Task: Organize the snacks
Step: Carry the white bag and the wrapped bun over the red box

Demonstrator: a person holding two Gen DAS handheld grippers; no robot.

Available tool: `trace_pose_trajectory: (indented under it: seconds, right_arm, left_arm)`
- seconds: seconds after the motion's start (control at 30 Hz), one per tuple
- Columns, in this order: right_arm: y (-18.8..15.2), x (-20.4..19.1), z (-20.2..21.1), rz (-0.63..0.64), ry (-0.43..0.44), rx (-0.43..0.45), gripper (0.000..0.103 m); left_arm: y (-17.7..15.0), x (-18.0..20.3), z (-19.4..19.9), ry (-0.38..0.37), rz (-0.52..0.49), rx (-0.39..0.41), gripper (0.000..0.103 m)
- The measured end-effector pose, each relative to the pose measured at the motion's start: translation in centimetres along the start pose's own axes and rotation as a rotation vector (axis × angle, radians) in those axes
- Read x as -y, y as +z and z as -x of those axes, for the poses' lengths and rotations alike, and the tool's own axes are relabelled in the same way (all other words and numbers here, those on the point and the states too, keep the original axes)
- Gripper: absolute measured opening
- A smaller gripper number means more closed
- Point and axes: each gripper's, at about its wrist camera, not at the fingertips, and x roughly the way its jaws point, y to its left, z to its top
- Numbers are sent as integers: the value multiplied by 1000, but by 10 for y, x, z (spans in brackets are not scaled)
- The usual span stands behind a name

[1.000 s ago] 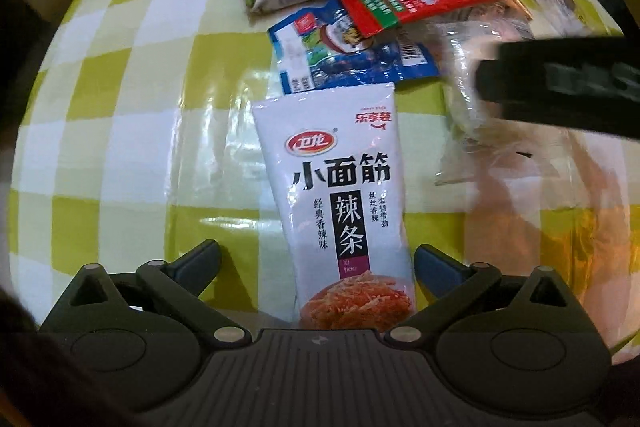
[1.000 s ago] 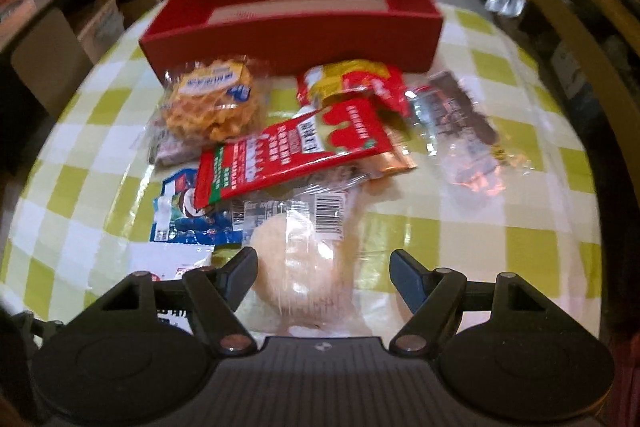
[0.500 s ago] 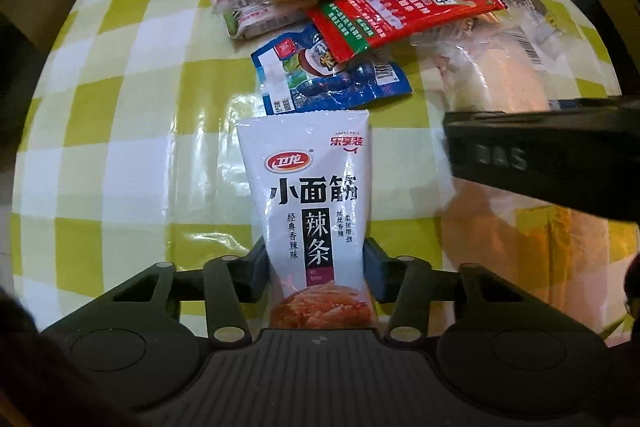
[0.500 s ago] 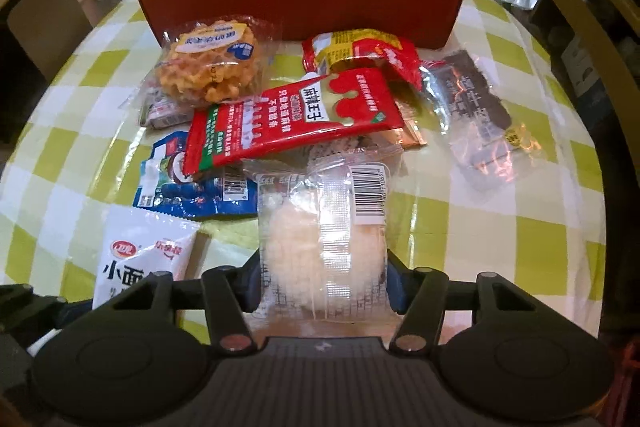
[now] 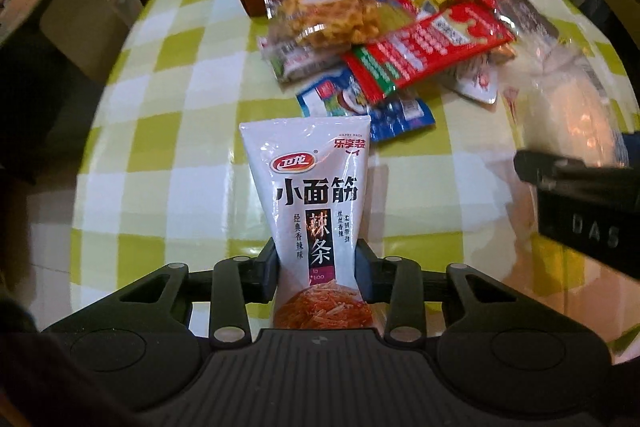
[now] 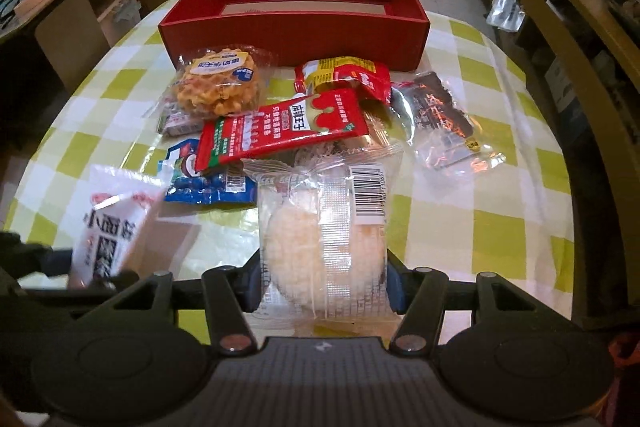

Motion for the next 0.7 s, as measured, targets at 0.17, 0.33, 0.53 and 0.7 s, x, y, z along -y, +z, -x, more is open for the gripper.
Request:
trace_pose_trajectory:
  seconds: [0.17, 0.33, 0.53, 0.7]
  right_arm:
    - [2, -7, 0, 22, 1, -4, 62]
    - [11, -9, 1, 20, 3, 6, 62]
    - [24, -12, 7, 21, 16, 39, 62]
    - [35, -15, 11, 36, 20, 61, 62]
  left_arm:
    - [15, -10, -2, -11, 20, 32, 45]
    - [30, -14, -3, -24, 35, 57, 45]
    - [45, -17, -2, -39, 51, 74, 45]
    - [57, -16, 0, -40, 55, 91, 45]
